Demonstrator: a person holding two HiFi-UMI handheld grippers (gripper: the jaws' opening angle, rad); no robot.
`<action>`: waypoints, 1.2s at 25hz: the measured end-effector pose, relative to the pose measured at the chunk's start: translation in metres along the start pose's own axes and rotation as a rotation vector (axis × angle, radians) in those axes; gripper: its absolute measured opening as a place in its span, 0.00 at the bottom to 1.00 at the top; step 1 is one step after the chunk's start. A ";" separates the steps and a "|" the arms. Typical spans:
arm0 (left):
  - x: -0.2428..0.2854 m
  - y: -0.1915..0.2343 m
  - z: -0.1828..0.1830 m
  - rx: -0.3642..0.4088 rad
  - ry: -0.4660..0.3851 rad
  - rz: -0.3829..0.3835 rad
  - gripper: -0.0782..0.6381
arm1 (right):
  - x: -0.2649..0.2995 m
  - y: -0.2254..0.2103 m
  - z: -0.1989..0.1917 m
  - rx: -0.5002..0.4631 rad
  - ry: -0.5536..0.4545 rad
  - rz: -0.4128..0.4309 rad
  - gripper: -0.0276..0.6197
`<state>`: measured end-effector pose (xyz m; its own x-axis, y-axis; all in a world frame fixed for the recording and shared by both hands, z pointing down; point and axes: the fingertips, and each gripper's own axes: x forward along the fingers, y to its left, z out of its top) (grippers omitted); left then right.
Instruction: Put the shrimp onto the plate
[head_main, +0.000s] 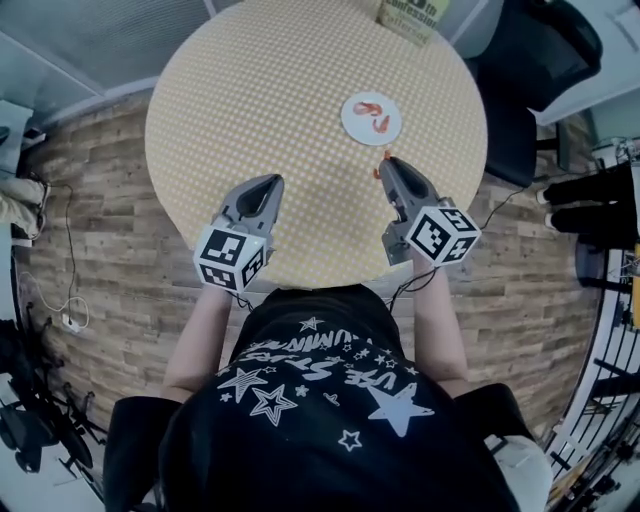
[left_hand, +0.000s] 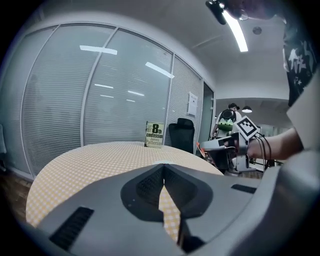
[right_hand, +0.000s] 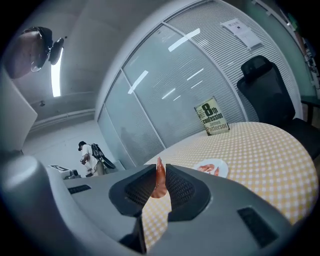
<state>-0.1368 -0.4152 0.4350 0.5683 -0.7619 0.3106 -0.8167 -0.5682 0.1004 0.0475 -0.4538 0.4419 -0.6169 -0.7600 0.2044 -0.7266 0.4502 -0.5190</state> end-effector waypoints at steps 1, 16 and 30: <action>0.007 0.002 0.003 0.000 0.000 0.003 0.12 | 0.004 -0.006 0.001 -0.001 0.008 -0.007 0.15; 0.090 0.025 -0.003 -0.016 0.078 0.035 0.12 | 0.072 -0.080 -0.017 -0.032 0.170 -0.074 0.15; 0.136 0.053 -0.025 -0.049 0.130 0.050 0.12 | 0.131 -0.125 -0.045 -0.218 0.360 -0.207 0.15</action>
<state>-0.1051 -0.5417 0.5060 0.5113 -0.7406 0.4360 -0.8496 -0.5121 0.1266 0.0440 -0.5888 0.5713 -0.4897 -0.6509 0.5801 -0.8685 0.4231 -0.2584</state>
